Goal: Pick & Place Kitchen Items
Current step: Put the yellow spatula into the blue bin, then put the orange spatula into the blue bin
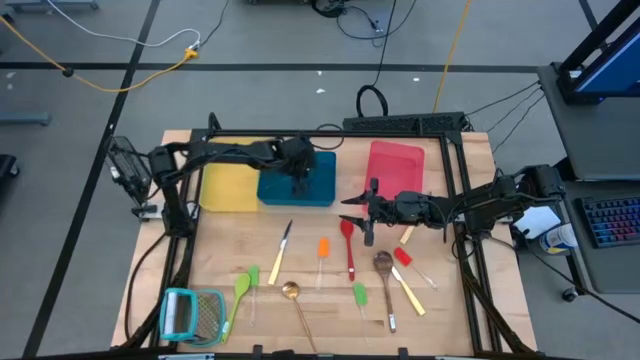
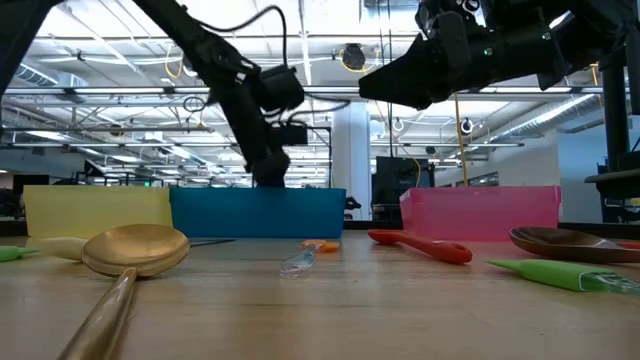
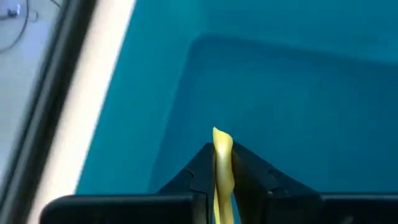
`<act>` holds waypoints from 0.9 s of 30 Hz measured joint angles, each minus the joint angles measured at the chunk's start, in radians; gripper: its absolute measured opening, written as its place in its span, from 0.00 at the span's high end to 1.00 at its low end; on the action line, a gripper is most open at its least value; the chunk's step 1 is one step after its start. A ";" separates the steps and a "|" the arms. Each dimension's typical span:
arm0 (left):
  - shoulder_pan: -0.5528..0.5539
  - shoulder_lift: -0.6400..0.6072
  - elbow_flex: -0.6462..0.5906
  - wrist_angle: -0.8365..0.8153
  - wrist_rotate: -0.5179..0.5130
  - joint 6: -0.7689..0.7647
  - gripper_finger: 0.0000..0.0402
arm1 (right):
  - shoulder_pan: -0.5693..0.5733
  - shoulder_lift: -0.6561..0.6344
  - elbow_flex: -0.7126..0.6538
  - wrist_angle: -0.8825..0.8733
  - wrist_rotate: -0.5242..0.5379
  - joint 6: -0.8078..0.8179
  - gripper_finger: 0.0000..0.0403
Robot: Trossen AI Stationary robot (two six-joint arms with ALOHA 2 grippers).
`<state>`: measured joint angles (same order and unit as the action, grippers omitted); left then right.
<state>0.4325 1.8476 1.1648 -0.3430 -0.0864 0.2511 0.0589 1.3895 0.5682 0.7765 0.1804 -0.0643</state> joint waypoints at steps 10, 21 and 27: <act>-0.020 0.016 0.001 -0.003 -0.030 0.029 0.77 | 0.000 0.000 0.000 0.020 0.000 0.000 0.55; -0.084 -0.110 0.002 -0.053 -0.089 0.003 0.69 | 0.000 0.000 0.000 0.039 -0.002 0.001 0.55; -0.151 -0.294 0.002 -0.148 -0.091 -0.064 0.69 | 0.004 0.000 0.000 0.062 -0.002 0.001 0.55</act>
<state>0.2818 1.5537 1.1667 -0.4912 -0.1770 0.1867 0.0627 1.3895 0.5686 0.8382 0.1780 -0.0631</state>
